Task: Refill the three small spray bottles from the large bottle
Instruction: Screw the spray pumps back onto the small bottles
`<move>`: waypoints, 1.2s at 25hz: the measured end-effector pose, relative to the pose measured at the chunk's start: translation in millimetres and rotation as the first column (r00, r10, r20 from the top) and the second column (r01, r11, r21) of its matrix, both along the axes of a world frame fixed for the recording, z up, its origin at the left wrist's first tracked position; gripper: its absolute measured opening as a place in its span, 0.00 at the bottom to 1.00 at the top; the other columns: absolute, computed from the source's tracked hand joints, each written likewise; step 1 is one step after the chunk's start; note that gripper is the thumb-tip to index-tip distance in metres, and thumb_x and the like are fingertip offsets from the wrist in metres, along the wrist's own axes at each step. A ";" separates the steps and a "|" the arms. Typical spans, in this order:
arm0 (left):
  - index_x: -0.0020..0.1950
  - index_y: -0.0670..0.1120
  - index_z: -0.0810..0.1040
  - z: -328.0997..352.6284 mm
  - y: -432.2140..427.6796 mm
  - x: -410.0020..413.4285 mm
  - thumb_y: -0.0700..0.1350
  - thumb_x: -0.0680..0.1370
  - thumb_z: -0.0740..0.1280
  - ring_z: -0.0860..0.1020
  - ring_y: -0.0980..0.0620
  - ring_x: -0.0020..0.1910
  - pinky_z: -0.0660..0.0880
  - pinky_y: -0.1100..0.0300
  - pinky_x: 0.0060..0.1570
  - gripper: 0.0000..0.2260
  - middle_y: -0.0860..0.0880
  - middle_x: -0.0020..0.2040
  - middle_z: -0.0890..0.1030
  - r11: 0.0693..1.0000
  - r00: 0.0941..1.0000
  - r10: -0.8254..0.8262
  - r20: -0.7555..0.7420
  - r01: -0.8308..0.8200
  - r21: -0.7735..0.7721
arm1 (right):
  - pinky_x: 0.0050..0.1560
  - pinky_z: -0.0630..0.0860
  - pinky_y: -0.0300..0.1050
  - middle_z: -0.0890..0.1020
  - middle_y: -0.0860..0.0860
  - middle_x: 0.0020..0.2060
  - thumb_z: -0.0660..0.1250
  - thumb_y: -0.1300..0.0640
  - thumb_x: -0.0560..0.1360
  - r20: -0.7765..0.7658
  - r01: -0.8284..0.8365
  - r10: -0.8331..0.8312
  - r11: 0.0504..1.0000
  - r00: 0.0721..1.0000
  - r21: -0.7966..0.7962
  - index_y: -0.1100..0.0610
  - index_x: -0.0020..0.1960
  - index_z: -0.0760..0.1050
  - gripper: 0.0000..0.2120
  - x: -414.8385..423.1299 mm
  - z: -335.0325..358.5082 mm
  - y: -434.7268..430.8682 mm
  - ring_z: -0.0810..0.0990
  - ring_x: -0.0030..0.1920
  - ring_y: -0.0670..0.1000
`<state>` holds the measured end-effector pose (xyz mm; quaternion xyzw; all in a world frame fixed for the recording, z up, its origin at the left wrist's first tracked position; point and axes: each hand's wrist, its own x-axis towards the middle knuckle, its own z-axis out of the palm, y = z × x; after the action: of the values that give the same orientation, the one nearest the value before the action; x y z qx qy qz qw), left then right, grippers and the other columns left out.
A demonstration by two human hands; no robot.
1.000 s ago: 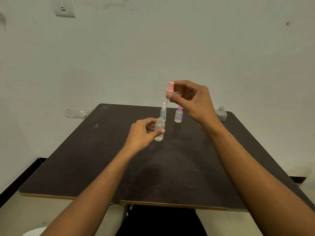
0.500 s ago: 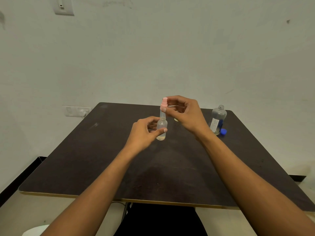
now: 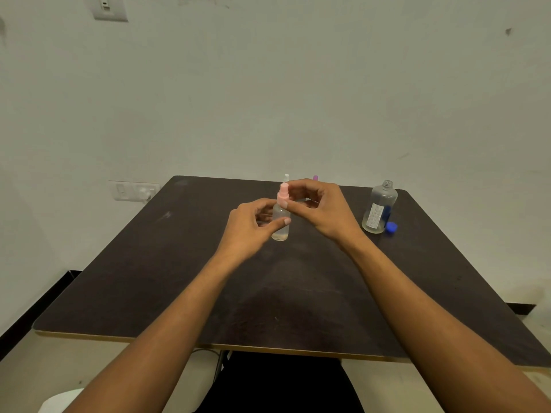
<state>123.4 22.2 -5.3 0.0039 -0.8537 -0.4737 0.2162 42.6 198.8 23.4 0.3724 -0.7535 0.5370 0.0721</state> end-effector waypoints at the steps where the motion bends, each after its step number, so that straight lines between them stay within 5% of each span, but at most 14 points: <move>1: 0.67 0.51 0.83 0.3 0.2 -0.3 0.53 0.76 0.78 0.84 0.58 0.56 0.81 0.59 0.61 0.20 0.54 0.57 0.87 1.000 1.000 0.000 0.000 0.000 -0.005 | 0.58 0.81 0.38 0.88 0.47 0.54 0.78 0.55 0.77 -0.012 0.010 -0.009 1.000 1.000 0.009 0.55 0.64 0.84 0.17 0.4 -1.0 -0.2 0.86 0.56 0.43; 8: 0.66 0.54 0.83 0.1 3.8 -0.5 0.51 0.76 0.78 0.83 0.63 0.53 0.78 0.67 0.56 0.18 0.57 0.56 0.86 0.999 1.000 -0.019 -0.002 0.018 -0.039 | 0.51 0.80 0.35 0.85 0.41 0.50 0.80 0.46 0.73 -0.099 0.090 -0.081 0.992 0.992 0.085 0.50 0.63 0.83 0.20 -1.1 -2.9 -4.2 0.83 0.51 0.42; 15: 0.66 0.52 0.83 2.5 4.1 0.3 0.54 0.76 0.78 0.84 0.60 0.55 0.78 0.65 0.57 0.20 0.55 0.56 0.86 1.000 1.000 -0.002 -0.002 0.002 -0.015 | 0.63 0.79 0.38 0.87 0.42 0.57 0.74 0.48 0.79 0.074 -0.117 0.107 0.984 0.991 0.136 0.49 0.67 0.82 0.17 -9.4 12.3 5.6 0.84 0.61 0.42; 20: 0.66 0.52 0.83 2.9 7.4 2.7 0.53 0.76 0.77 0.83 0.61 0.53 0.76 0.68 0.53 0.19 0.56 0.55 0.85 1.000 1.000 -0.001 0.006 0.001 -0.022 | 0.57 0.83 0.43 0.87 0.43 0.49 0.81 0.46 0.72 -0.013 0.048 -0.047 0.997 0.999 0.063 0.49 0.57 0.85 0.16 -6.8 3.9 -3.9 0.85 0.53 0.45; 25: 0.67 0.51 0.83 5.3 7.2 1.9 0.52 0.76 0.77 0.83 0.59 0.54 0.77 0.67 0.55 0.20 0.54 0.57 0.86 1.000 1.000 0.000 0.002 0.000 -0.007 | 0.64 0.77 0.43 0.85 0.40 0.59 0.73 0.40 0.77 0.082 -0.064 0.053 0.989 0.995 0.136 0.42 0.61 0.84 0.14 -6.0 4.7 0.7 0.82 0.61 0.42; 30: 0.67 0.51 0.83 5.5 8.3 3.0 0.52 0.76 0.78 0.83 0.58 0.55 0.77 0.66 0.56 0.20 0.54 0.57 0.86 1.000 1.000 -0.009 -0.005 0.009 -0.026 | 0.56 0.84 0.49 0.87 0.46 0.48 0.79 0.44 0.73 0.049 0.044 -0.048 0.996 0.998 0.082 0.52 0.53 0.83 0.15 -6.2 3.1 -0.4 0.85 0.51 0.46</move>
<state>126.5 30.4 0.3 -0.0038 -0.8593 -0.4635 0.2162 36.3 198.4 26.5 0.3438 -0.7847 0.5134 0.0500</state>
